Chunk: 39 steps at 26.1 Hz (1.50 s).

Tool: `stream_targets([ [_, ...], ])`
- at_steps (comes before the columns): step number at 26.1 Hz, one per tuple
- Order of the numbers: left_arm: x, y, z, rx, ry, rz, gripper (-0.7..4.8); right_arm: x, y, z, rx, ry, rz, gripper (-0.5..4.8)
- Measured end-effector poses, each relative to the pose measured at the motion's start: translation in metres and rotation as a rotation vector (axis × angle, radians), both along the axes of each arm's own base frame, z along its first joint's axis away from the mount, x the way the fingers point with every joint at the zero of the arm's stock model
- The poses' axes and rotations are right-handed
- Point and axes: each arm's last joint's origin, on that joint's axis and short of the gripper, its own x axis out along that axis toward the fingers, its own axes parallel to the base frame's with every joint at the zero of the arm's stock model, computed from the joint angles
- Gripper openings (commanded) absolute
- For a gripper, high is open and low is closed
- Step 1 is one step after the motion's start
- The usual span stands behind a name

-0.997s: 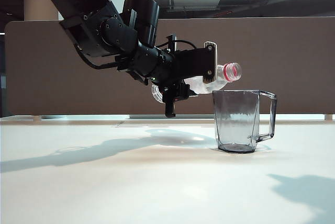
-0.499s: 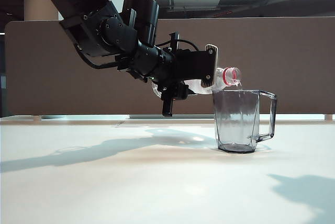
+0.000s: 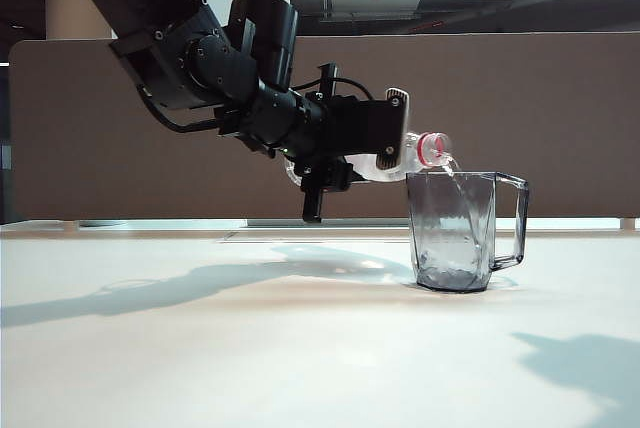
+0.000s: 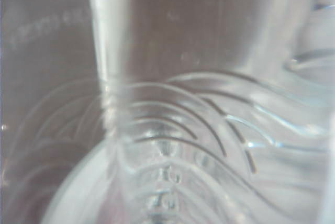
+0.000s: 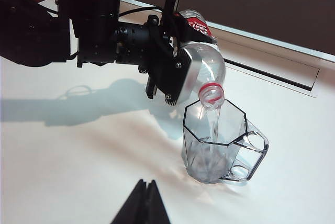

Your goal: Pick up the mineral water bottle with the left hand on the table and pour water into the mug until it's half full.

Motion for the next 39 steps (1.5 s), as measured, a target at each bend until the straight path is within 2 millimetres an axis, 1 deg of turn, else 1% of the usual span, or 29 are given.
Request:
stream_targets([
  [3, 0.0025, 0.0036, 0.0003, -0.001, -0.003, 0.010, 1.61, 0.0000, 0.0000, 0.0000, 0.000, 0.000, 0.000, -0.02],
  [20, 0.0025, 0.0034, 0.0007, 0.031, -0.035, 0.001, 1.61, 0.0000, 0.0000, 0.0001, 0.000, -0.001, 0.000, -0.02],
  [39, 0.0027, 0.0033, 0.0019, 0.026, -0.045, 0.001, 1.61, -0.0001, 0.0000, 0.0000, 0.010, 0.005, -0.003, -0.02],
])
